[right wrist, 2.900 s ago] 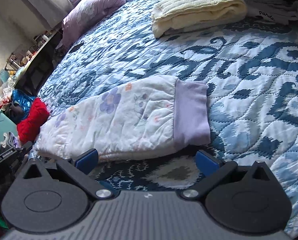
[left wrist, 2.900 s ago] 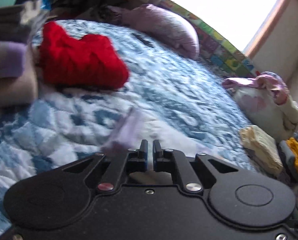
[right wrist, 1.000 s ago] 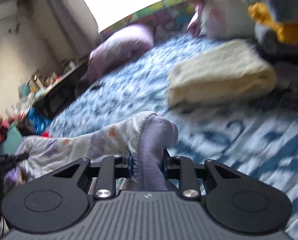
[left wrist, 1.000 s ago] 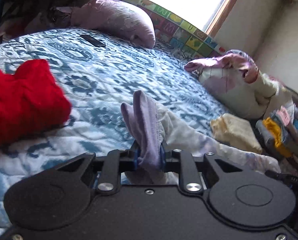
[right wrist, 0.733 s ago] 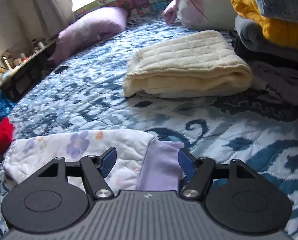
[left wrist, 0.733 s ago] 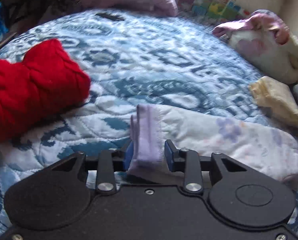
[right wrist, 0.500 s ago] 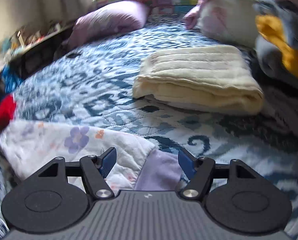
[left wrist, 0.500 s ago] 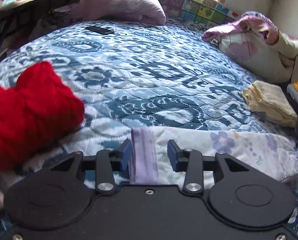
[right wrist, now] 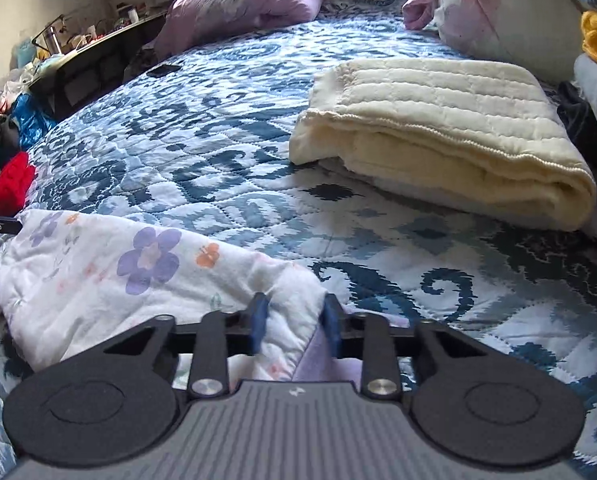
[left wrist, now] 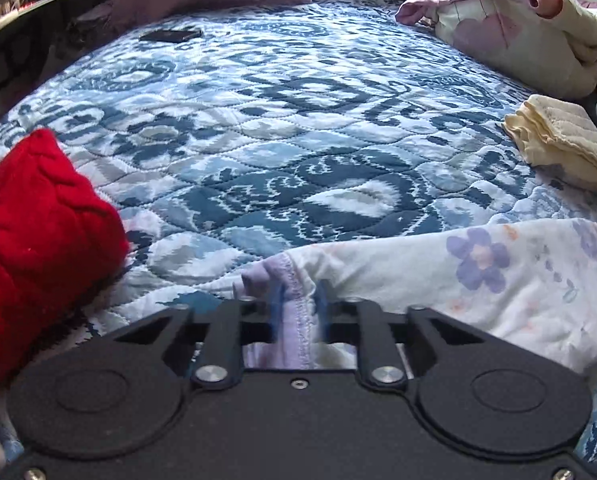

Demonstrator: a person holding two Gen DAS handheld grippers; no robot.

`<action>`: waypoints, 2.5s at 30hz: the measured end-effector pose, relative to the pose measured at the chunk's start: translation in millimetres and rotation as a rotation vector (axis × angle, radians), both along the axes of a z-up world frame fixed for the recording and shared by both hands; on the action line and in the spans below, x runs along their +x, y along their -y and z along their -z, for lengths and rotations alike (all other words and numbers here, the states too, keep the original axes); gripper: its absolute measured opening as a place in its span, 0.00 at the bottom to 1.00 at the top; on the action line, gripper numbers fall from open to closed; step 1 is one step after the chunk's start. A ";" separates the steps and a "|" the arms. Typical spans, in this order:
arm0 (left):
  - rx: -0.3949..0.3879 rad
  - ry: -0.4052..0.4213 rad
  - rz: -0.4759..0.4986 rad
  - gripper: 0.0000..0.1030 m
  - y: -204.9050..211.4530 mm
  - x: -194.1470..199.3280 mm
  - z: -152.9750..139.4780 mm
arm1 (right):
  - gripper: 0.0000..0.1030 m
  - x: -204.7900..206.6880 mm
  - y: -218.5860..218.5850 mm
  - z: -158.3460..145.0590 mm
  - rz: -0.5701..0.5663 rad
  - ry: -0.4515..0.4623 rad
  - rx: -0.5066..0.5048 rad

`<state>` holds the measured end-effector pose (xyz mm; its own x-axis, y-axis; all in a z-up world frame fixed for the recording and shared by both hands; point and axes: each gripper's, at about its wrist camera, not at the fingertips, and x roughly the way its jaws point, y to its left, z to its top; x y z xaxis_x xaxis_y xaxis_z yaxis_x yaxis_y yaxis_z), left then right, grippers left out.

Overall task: Fold clothes
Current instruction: 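Lift the garment by its cuffs with both tools, then fold the lifted part over onto the garment and open both tools, then grasp the lavender cuff again with both tools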

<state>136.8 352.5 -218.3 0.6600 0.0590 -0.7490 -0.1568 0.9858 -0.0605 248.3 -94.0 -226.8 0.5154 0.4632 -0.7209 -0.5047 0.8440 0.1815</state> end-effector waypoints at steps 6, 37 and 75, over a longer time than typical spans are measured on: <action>-0.002 0.090 0.002 0.06 9.0 -24.5 -26.5 | 0.18 -16.2 6.1 -17.7 0.008 0.053 0.040; -0.055 0.186 0.080 0.19 43.6 -241.4 -32.1 | 0.15 -213.6 67.1 -44.3 -0.243 -0.054 -0.122; -0.341 0.292 -0.112 0.05 26.9 -257.1 -60.5 | 0.14 -179.5 103.0 17.2 0.285 -0.285 0.371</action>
